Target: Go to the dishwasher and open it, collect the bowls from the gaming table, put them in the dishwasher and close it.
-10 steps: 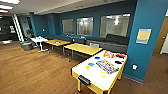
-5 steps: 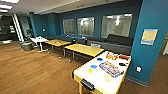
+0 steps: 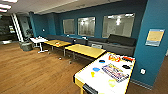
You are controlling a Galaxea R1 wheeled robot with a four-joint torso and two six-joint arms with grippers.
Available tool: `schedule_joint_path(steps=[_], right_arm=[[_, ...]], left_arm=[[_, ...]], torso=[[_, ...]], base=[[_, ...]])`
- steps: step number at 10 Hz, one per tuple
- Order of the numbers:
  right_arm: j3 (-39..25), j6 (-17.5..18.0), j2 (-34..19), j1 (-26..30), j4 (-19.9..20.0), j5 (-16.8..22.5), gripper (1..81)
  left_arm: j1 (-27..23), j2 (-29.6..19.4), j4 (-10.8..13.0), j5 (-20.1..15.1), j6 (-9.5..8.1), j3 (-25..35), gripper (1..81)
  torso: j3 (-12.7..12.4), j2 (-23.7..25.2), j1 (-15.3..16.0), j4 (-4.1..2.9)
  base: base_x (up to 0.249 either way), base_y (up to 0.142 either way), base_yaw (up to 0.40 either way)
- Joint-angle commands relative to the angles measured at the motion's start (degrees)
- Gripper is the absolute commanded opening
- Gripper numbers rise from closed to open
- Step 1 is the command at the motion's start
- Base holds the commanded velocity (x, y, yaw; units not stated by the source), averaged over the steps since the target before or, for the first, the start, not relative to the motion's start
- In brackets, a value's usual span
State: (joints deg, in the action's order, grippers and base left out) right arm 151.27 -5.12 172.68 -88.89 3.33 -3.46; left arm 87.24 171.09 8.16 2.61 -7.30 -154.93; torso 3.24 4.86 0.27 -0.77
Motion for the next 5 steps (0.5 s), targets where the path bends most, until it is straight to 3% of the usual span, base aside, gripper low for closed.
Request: schedule_joint_path(steps=[1,5], right_arm=[[-0.38,-0.24,-0.12,2.71,-0.60,2.93,81.1],[-0.38,-0.24,-0.03,2.79,-0.60,2.85,81.1]], left_arm=[[-2.98,-0.22,0.28,-2.78,0.36,0.06,81.1],[-2.91,-0.39,0.28,-2.78,0.36,0.06,81.1]], torso=[[0.00,0.00,0.00,0.00],[0.00,0.00,0.00,0.00]], base=[[0.190,0.076,0.000],[0.184,0.091,0.000]])
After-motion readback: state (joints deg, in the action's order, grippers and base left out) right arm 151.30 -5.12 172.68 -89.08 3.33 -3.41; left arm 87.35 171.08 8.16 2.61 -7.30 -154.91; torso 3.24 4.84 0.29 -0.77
